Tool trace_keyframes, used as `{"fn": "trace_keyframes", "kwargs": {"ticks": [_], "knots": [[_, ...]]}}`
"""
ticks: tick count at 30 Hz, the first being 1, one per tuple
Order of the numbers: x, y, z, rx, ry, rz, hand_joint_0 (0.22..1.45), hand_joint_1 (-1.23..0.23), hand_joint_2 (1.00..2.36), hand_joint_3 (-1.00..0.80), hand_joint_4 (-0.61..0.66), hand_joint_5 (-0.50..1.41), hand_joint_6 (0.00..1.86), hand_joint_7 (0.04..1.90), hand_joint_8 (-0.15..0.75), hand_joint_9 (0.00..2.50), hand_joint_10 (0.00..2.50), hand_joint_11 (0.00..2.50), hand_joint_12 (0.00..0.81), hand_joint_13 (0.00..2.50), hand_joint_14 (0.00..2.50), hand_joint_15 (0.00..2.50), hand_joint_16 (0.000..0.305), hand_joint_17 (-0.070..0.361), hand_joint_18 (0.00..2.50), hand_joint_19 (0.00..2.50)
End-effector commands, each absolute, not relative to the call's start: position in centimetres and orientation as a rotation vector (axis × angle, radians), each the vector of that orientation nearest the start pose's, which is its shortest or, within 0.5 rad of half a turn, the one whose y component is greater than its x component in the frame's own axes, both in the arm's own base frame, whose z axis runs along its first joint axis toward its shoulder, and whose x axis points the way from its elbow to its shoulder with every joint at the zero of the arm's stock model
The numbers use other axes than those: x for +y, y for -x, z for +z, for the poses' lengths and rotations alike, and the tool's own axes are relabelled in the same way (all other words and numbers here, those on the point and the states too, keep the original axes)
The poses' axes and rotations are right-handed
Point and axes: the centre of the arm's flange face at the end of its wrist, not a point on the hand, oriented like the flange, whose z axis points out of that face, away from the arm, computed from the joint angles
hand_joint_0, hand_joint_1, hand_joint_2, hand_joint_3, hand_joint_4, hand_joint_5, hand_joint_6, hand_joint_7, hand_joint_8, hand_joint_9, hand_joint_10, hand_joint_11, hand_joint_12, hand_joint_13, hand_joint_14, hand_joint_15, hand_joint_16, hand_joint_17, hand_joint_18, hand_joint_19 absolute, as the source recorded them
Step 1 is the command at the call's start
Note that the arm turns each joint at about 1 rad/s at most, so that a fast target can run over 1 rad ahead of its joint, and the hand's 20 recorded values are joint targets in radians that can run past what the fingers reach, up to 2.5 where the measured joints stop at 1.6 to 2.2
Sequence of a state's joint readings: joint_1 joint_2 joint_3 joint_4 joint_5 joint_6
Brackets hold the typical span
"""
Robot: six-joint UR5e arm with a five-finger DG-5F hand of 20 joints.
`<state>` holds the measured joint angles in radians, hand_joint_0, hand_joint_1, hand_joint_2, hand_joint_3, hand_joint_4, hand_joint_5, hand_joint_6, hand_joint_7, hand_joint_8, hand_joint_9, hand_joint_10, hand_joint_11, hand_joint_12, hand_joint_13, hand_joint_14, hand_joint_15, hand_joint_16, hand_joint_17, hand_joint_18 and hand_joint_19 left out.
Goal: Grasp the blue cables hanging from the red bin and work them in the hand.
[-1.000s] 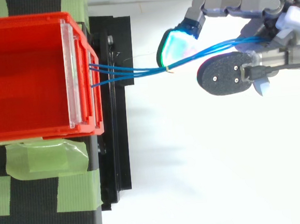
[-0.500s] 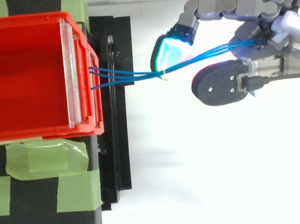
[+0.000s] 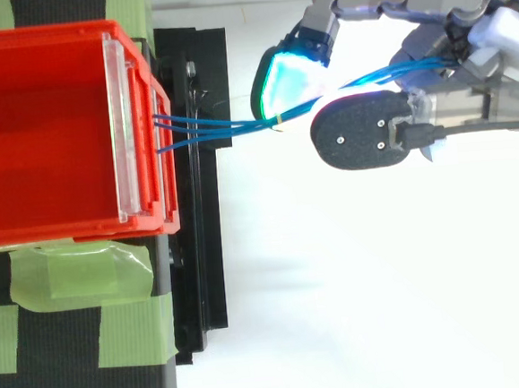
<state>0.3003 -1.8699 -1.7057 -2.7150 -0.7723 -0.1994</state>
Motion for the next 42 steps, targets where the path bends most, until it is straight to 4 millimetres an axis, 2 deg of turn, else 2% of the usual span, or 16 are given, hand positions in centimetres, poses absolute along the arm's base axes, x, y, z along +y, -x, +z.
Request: {"fn": "trace_keyframes", "kwargs": {"ticks": [1, 9, 11, 15, 25, 29, 31, 37, 42], "knots": [[-2.7, -58.5, 30.3, 0.971, -1.3, 0.684, 0.93, -0.61, 1.02, -0.52, 0.1, 0.29, 0.17, 1.32, 0.535, 1.78, 2.5, 2.5, 0.712, 2.02, 2.5, 1.97, 0.237, 0.178, 2.5, 0.65], [-1.8, -58.5, 30.3, 0.971, -1.308, 0.714, 0.93, -0.61, 1.02, -0.41, 0.12, 0.29, 0.17, 1.32, 0.535, 1.78, 2.5, 2.5, 0.712, 2.02, 2.5, 1.97, 0.237, 0.178, 2.5, 0.65], [-1.6, -58.6, 30.3, 0.974, -1.306, 0.717, 0.91, -0.6, 1.02, -0.52, 0.14, 0.29, 0.16, 1.32, 0.535, 1.78, 2.5, 2.5, 0.712, 2.02, 2.5, 1.97, 0.237, 0.178, 2.5, 0.65], [-1.6, -58.5, 30.3, 0.977, -1.304, 0.709, 0.88, -0.59, 1.02, -0.63, 0.17, 0.31, 0.12, 1.35, 0.535, 1.78, 2.5, 2.5, 0.712, 2.02, 2.5, 1.97, 0.237, 0.178, 2.5, 0.65], [-2.1, -58.4, 30.2, 0.988, -1.299, 0.678, 0.86, -0.59, 1.01, -0.75, 0.19, 0.33, 0.11, 1.35, 0.535, 1.78, 2.5, 2.5, 0.712, 2.02, 2.5, 1.97, 0.237, 0.178, 2.5, 0.65], [-2.2, -58.4, 30.2, 0.986, -1.3, 0.675, 0.9, -0.59, 1.02, -0.66, 0.19, 0.34, 0.1, 1.34, 0.535, 1.78, 2.5, 2.5, 0.712, 2.02, 2.5, 1.97, 0.237, 0.178, 2.5, 0.65], [-2.3, -58.4, 30.2, 0.984, -1.301, 0.673, 0.92, -0.6, 1.02, -0.62, 0.19, 0.36, 0.01, 1.37, 0.535, 1.78, 2.5, 2.5, 0.712, 2.02, 2.5, 1.97, 0.237, 0.178, 2.5, 0.65], [-2.2, -58.4, 30.2, 0.981, -1.3, 0.675, 0.95, -0.59, 1.02, -0.47, 0.2, 0.34, 0.0, 1.33, 0.535, 1.78, 2.5, 2.5, 0.712, 2.02, 2.5, 1.97, 0.237, 0.178, 2.5, 0.65], [-2.2, -58.4, 30.3, 0.984, -1.295, 0.67, 0.96, -0.59, 1.03, -0.27, 0.18, 0.32, 0.0, 1.3, 0.535, 1.78, 2.5, 2.5, 0.712, 2.02, 2.5, 1.97, 0.237, 0.178, 2.5, 0.65]]}}
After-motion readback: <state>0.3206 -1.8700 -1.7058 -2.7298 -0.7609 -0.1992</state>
